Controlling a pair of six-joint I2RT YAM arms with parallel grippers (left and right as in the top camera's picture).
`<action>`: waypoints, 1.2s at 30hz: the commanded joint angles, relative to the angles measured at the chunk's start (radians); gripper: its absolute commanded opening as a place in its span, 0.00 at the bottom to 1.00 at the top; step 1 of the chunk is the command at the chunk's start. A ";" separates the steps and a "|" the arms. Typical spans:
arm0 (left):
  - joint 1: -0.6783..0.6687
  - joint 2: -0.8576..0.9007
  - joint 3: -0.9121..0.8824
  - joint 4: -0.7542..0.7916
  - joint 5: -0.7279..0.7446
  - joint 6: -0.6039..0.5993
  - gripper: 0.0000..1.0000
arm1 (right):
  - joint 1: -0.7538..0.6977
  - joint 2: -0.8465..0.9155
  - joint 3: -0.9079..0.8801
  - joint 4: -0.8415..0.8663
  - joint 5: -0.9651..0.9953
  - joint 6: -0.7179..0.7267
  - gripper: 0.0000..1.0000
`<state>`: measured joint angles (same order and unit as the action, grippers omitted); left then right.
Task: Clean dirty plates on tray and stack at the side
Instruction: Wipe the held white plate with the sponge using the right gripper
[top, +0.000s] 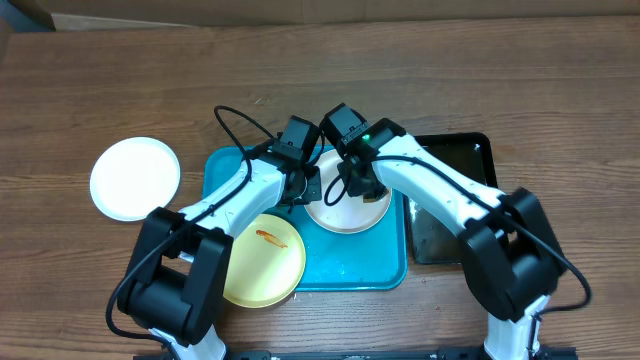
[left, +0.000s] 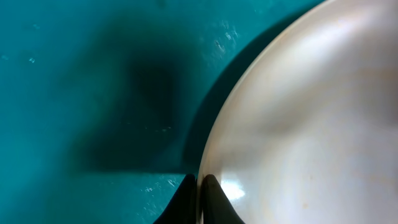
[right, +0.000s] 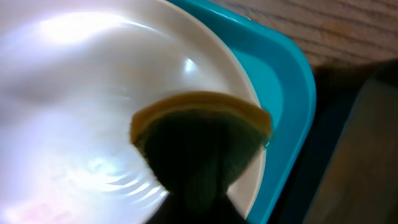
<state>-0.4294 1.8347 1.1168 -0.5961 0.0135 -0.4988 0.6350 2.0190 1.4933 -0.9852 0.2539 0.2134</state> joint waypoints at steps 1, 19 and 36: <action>-0.003 -0.015 -0.004 0.002 -0.001 -0.003 0.06 | -0.002 0.029 0.000 0.008 0.060 0.026 0.47; -0.003 -0.015 -0.004 0.001 0.000 -0.003 0.06 | -0.078 0.044 0.000 0.015 -0.204 0.163 0.04; -0.003 -0.015 -0.004 0.001 0.005 -0.002 0.06 | -0.098 0.126 -0.002 0.035 -0.425 0.283 0.04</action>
<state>-0.4278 1.8347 1.1168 -0.5953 0.0147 -0.4988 0.5278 2.0819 1.4944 -0.9611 -0.0273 0.4709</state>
